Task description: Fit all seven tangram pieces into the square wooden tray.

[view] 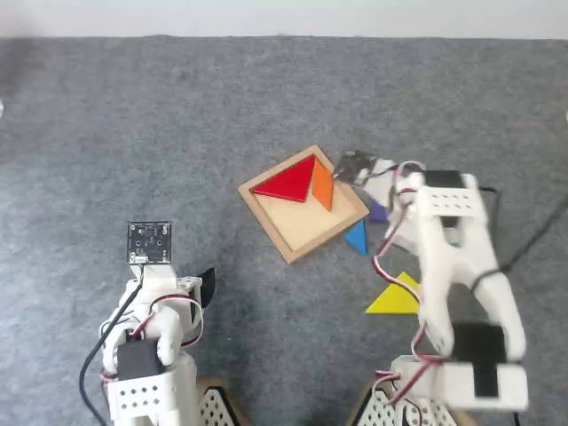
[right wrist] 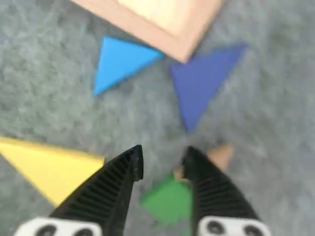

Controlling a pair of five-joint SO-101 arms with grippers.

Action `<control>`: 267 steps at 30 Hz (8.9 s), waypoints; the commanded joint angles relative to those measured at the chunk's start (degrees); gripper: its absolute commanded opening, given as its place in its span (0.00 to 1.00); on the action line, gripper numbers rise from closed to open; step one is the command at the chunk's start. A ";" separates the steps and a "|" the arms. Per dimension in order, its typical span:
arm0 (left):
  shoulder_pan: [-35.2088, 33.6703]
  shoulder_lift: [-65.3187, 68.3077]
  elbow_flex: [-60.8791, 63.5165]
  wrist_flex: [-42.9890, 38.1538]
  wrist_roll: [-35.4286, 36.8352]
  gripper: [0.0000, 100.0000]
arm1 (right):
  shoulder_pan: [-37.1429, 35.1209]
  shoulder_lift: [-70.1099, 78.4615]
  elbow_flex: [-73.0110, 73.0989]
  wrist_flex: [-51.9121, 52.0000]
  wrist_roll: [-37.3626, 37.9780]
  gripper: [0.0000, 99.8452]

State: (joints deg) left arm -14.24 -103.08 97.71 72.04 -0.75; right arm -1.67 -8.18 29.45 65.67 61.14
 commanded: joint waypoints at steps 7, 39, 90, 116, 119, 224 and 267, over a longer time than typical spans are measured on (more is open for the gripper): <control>0.09 -1.23 -1.27 0.26 0.44 0.27 | 3.47 -17.01 13.63 11.56 30.86 0.23; 0.00 -1.23 -1.27 0.26 0.44 0.27 | -6.99 -17.45 27.43 0.48 13.63 0.31; 0.00 -1.23 -1.27 0.26 0.44 0.27 | -2.33 -6.99 23.03 -5.76 13.10 0.02; 0.00 -1.23 -1.27 0.26 0.44 0.27 | -20.35 -16.31 20.40 -0.22 15.91 0.28; 0.00 -1.23 -1.27 0.26 0.44 0.27 | -20.44 -12.26 18.73 -0.92 15.91 0.28; 0.00 -1.23 -1.27 0.26 0.44 0.27 | -9.63 -1.63 21.01 -7.96 -22.51 0.34; 0.00 -1.23 -1.27 0.26 0.44 0.27 | -5.76 -1.63 18.46 5.41 -17.93 0.33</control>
State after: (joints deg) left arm -14.24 -103.08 97.71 72.04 -0.75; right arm -9.41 -9.32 49.49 69.98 45.67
